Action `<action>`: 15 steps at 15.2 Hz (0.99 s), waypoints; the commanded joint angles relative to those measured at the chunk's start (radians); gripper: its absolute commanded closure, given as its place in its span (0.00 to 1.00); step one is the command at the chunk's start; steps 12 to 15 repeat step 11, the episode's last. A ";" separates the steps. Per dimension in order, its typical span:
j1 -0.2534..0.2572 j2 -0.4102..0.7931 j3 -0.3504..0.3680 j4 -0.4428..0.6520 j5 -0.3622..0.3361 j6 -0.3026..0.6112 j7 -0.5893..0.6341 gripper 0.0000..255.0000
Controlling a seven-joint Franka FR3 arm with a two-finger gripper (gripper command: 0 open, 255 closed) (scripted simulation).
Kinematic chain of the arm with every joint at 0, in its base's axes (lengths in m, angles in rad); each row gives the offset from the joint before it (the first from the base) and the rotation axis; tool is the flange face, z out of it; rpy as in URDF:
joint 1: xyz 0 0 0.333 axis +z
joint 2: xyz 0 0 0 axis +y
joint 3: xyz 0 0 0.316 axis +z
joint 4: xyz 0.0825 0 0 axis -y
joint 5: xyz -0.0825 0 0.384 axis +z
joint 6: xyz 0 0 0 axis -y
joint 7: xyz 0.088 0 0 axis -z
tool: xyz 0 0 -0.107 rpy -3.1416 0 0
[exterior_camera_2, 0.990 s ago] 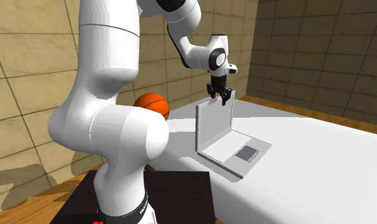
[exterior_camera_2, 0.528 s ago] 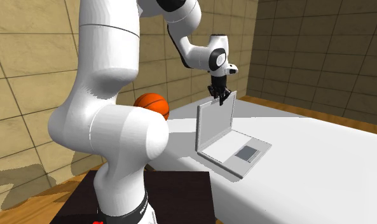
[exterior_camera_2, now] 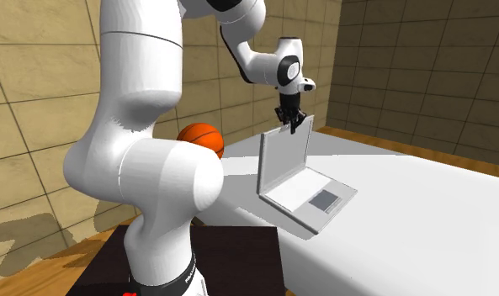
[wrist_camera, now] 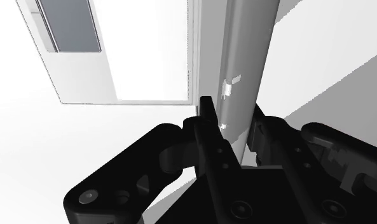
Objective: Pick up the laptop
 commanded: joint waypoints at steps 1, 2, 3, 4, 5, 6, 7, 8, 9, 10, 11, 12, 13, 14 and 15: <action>0.004 -0.016 -0.003 0.013 -0.009 -0.026 0.009 1.00; 0.005 -0.022 -0.004 0.018 -0.013 -0.037 0.012 1.00; 0.006 -0.029 -0.005 0.024 -0.017 -0.049 0.014 1.00; 0.007 -0.035 -0.007 0.029 -0.021 -0.061 0.017 1.00; 0.008 -0.041 -0.008 0.036 -0.025 -0.073 0.020 1.00; 0.008 -0.047 -0.009 0.042 -0.028 -0.085 0.022 1.00; 0.009 -0.053 -0.010 0.048 -0.032 -0.097 0.024 1.00; 0.010 -0.059 -0.011 0.055 -0.035 -0.109 0.027 1.00; 0.011 -0.064 -0.012 0.062 -0.038 -0.121 0.029 1.00; 0.011 -0.065 -0.012 0.063 -0.039 -0.122 0.029 1.00; 0.011 -0.065 -0.012 0.063 -0.038 -0.122 0.029 1.00; 0.011 -0.065 -0.012 0.063 -0.038 -0.122 0.029 1.00; 0.011 -0.065 -0.012 0.063 -0.038 -0.122 0.029 1.00; 0.011 -0.065 -0.012 0.063 -0.038 -0.122 0.029 1.00; 0.011 -0.065 -0.012 0.063 -0.038 -0.122 0.029 1.00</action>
